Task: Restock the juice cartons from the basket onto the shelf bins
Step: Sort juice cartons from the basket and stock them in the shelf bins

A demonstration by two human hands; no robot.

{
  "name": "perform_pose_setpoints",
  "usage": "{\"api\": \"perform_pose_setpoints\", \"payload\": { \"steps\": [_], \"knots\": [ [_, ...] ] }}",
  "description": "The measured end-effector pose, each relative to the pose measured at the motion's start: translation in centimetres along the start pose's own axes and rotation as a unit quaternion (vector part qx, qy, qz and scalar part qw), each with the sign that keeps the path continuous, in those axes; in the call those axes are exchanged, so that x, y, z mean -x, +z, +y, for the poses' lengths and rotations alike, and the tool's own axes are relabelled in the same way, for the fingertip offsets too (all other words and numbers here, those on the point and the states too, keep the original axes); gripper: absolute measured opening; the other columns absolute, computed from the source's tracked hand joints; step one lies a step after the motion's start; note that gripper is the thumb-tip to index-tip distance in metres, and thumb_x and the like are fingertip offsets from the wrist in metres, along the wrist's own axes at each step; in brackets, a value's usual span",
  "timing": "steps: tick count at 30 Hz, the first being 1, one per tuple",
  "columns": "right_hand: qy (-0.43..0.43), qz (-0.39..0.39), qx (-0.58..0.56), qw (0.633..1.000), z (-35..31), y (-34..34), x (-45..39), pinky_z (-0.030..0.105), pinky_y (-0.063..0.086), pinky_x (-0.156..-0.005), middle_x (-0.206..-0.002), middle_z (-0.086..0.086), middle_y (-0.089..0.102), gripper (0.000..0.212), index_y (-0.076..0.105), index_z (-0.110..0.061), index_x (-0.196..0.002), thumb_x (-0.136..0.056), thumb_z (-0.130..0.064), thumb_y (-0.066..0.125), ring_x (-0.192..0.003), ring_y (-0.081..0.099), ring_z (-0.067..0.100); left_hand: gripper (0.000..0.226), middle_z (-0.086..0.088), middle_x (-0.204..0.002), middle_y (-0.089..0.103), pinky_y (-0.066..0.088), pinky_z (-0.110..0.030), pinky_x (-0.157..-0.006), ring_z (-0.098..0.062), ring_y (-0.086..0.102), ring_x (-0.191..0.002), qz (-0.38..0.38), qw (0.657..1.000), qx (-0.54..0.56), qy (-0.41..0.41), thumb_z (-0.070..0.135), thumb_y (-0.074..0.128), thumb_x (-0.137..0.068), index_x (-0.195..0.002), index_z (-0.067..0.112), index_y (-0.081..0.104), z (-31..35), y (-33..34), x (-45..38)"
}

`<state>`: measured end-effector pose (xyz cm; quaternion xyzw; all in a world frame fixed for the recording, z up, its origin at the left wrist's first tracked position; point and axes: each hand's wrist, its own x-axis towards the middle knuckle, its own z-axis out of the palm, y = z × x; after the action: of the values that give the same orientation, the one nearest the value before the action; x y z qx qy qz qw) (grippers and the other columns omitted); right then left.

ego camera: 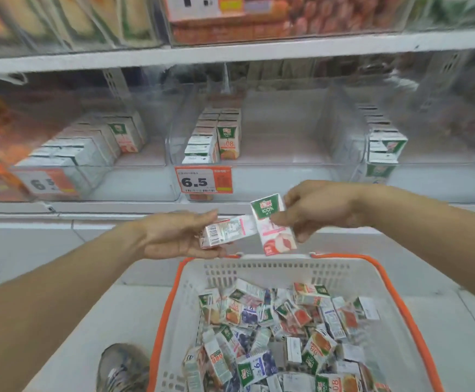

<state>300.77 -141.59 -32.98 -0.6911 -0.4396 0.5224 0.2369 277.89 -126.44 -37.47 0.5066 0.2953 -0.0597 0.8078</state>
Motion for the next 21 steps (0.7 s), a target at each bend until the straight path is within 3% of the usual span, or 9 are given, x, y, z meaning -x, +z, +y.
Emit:
{"api": "perform_pose_setpoints", "payload": {
  "steps": [2, 6, 8, 11, 16, 19, 21],
  "knots": [
    [-0.019, 0.011, -0.052, 0.998, -0.6, -0.1, 1.6, 0.036, 0.056, -0.083, -0.094, 0.016, 0.073, 0.023, 0.064, 0.005, -0.104, -0.093, -0.015, 0.066, -0.083, 0.064, 0.026, 0.075, -0.022, -0.113, 0.068, 0.06, -0.032, -0.075, -0.033, 0.072, -0.09, -0.038, 0.996, -0.085, -0.003, 0.036, 0.097, -0.051, -0.115, 0.008, 0.073, 2.7, 0.3, 1.2],
    [-0.019, 0.017, -0.183, 0.983, -0.4, 1.3, 3.3, 0.028, 0.057, -0.067, -0.095, 0.015, 0.071, 0.02, 0.065, -0.002, -0.098, -0.092, -0.021, 0.065, -0.079, 0.06, 0.027, 0.071, -0.023, -0.106, 0.069, 0.06, -0.03, -0.072, -0.029, 0.072, -0.083, -0.077, 0.985, -0.152, 0.012, 0.03, 0.093, -0.061, -0.122, 0.007, 0.067, 3.9, 1.5, 3.1],
    [-0.022, 0.032, -0.23, 0.972, -0.1, 1.6, 3.1, 0.029, 0.057, -0.069, -0.1, 0.017, 0.073, 0.02, 0.066, -0.002, -0.096, -0.091, -0.022, 0.065, -0.083, 0.061, 0.029, 0.066, -0.022, -0.099, 0.07, 0.06, -0.032, -0.072, -0.029, 0.072, -0.082, -0.045, 0.988, -0.141, 0.043, 0.035, 0.093, -0.059, -0.114, 0.005, 0.07, 2.9, 1.7, 3.4],
    [-0.045, 0.071, -0.316, 0.945, 0.4, 1.4, 2.4, 0.031, 0.059, -0.073, -0.111, 0.022, 0.072, 0.034, 0.066, 0.002, -0.109, -0.087, -0.024, 0.065, -0.089, 0.068, 0.029, 0.058, -0.018, -0.097, 0.072, 0.053, -0.028, -0.068, -0.022, 0.068, -0.079, 0.036, 0.987, -0.128, 0.091, 0.046, 0.089, -0.058, -0.103, 0.011, 0.076, 2.7, 1.4, 3.0],
    [-0.094, 0.062, -0.363, 0.925, 1.2, 1.5, 2.2, 0.04, 0.055, -0.096, -0.119, 0.024, 0.068, 0.045, 0.059, 0.007, -0.125, -0.085, -0.013, 0.063, -0.114, 0.064, 0.04, 0.041, -0.023, -0.094, 0.07, 0.021, -0.028, -0.056, -0.019, 0.044, -0.058, 0.164, 0.975, 0.015, 0.151, 0.045, 0.059, -0.085, -0.119, 0.024, 0.065, 3.7, 2.0, 2.5],
    [-0.121, 0.061, -0.359, 0.923, 0.9, 1.7, 1.9, 0.037, 0.055, -0.095, -0.119, 0.02, 0.069, 0.046, 0.062, 0.004, -0.124, -0.082, -0.013, 0.066, -0.115, 0.065, 0.034, 0.048, -0.022, -0.098, 0.069, 0.034, -0.025, -0.054, -0.018, 0.053, -0.057, 0.16, 0.969, 0.051, 0.184, 0.049, 0.057, -0.086, -0.124, 0.02, 0.064, 3.9, 2.3, 2.8],
    [-0.135, 0.054, -0.375, 0.915, 0.5, 2.0, 1.8, 0.037, 0.055, -0.095, -0.12, 0.02, 0.069, 0.049, 0.062, 0.004, -0.123, -0.078, -0.016, 0.069, -0.113, 0.066, 0.032, 0.049, -0.019, -0.103, 0.071, 0.045, -0.03, -0.073, -0.02, 0.062, -0.076, 0.152, 0.969, 0.048, 0.188, 0.048, 0.057, -0.083, -0.12, 0.016, 0.067, 3.8, 2.5, 2.9]
  ]
}}
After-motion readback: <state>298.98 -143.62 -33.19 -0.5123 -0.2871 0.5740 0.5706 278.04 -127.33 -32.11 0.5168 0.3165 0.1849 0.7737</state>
